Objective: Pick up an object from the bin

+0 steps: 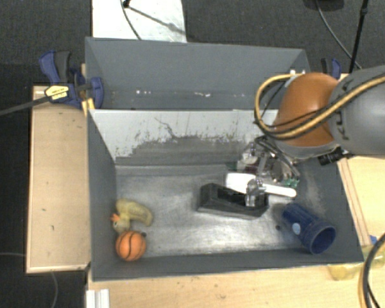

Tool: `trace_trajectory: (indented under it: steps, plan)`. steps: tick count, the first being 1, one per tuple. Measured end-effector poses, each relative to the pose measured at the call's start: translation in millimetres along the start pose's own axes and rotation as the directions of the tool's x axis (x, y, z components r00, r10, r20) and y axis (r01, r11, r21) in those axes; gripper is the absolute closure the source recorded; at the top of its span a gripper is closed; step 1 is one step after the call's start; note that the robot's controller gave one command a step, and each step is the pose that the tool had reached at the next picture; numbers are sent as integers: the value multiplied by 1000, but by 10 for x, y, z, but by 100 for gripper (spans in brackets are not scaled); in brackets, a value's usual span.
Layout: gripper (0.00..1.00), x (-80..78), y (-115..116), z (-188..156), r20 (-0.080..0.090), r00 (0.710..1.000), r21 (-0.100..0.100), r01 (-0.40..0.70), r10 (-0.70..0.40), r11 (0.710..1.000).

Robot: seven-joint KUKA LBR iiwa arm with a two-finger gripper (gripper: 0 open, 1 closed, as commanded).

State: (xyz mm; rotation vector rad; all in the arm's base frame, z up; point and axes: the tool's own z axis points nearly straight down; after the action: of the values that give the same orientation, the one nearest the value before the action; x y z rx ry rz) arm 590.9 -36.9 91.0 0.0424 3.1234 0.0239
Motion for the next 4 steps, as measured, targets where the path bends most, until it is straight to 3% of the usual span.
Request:
trace_trajectory:
  steps: [1, 2, 3, 4]
  plan:
    - [100, 115, -84, 99, -12, 1000, 15, 0, 1, 1000]
    - [100, 115, -84, 99, -12, 1000, 15, 0, 0, 1000]
    - [100, 185, -24, -233, -16, 1000, 15, 27, -27, 1000]
    - [100, 152, -4, -433, -10, 999, 15, 36, -36, 999]
